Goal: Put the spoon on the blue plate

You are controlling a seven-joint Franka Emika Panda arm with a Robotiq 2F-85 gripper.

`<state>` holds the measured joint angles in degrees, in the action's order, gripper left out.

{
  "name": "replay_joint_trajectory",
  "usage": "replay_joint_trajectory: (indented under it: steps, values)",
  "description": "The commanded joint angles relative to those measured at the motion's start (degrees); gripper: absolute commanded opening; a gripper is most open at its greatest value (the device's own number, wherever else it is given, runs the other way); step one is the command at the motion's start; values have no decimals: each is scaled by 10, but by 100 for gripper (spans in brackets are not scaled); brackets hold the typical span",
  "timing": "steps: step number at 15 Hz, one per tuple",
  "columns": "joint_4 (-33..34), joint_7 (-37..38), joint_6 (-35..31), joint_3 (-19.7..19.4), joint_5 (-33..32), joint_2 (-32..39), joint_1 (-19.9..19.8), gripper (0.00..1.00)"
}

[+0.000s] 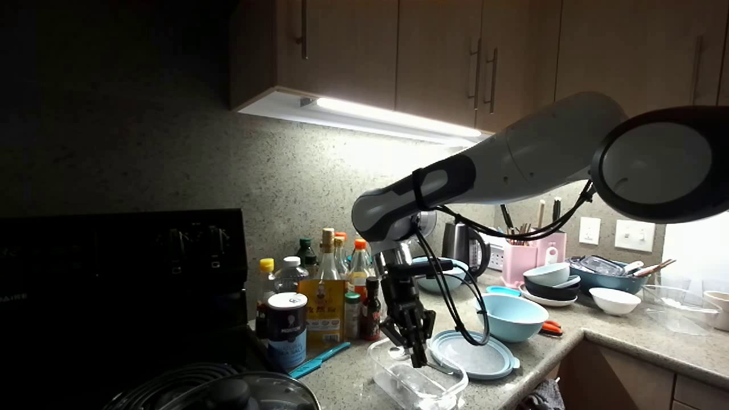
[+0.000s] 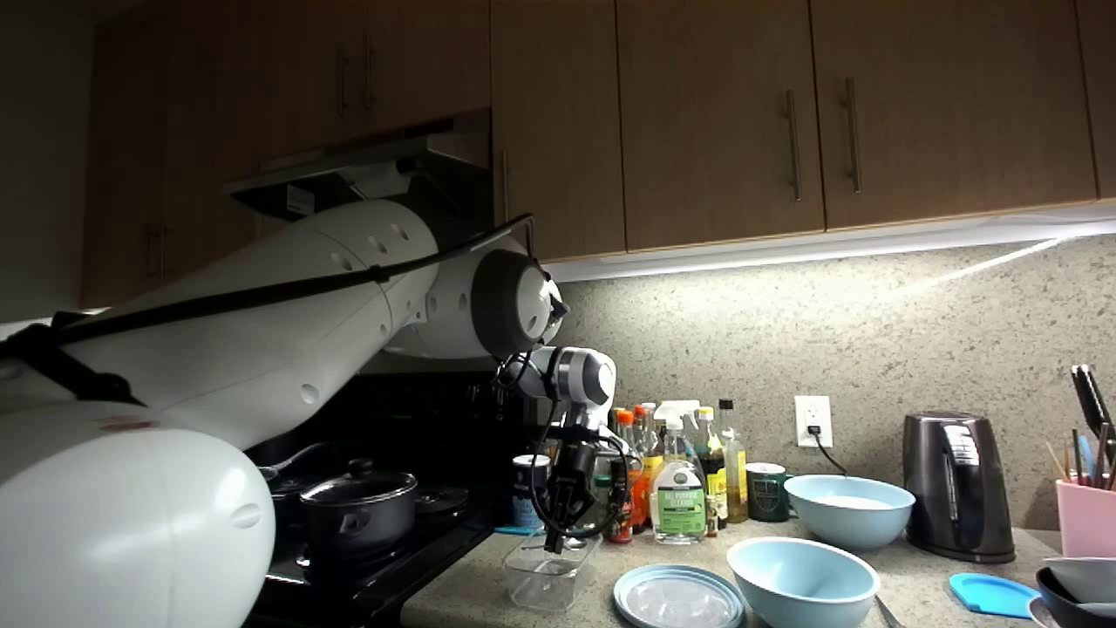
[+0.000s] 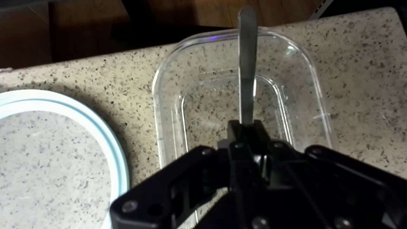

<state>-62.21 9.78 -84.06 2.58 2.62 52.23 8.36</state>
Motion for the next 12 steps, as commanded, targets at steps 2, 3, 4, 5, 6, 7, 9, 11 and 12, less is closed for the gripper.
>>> replay_joint_trajectory:
  steps: [2,3,4,5,6,7,9,11,12]
  values:
    - [-133,25,-47,-12,-14,-123,8,5]
    - [-153,32,-55,-16,-19,-143,9,5]
    - [-174,40,-62,-20,-24,-164,10,5]
    - [-196,50,-69,-23,-24,-185,7,5]
    - [-218,60,-77,-26,-25,-205,6,5]
    - [-242,68,-84,-30,-23,-225,3,5]
    - [-290,82,-97,-39,-21,-262,-6,5]
    - [-342,75,-120,-45,-12,-296,-21,5]
    - [-368,69,-134,-46,-8,-312,-26,6]
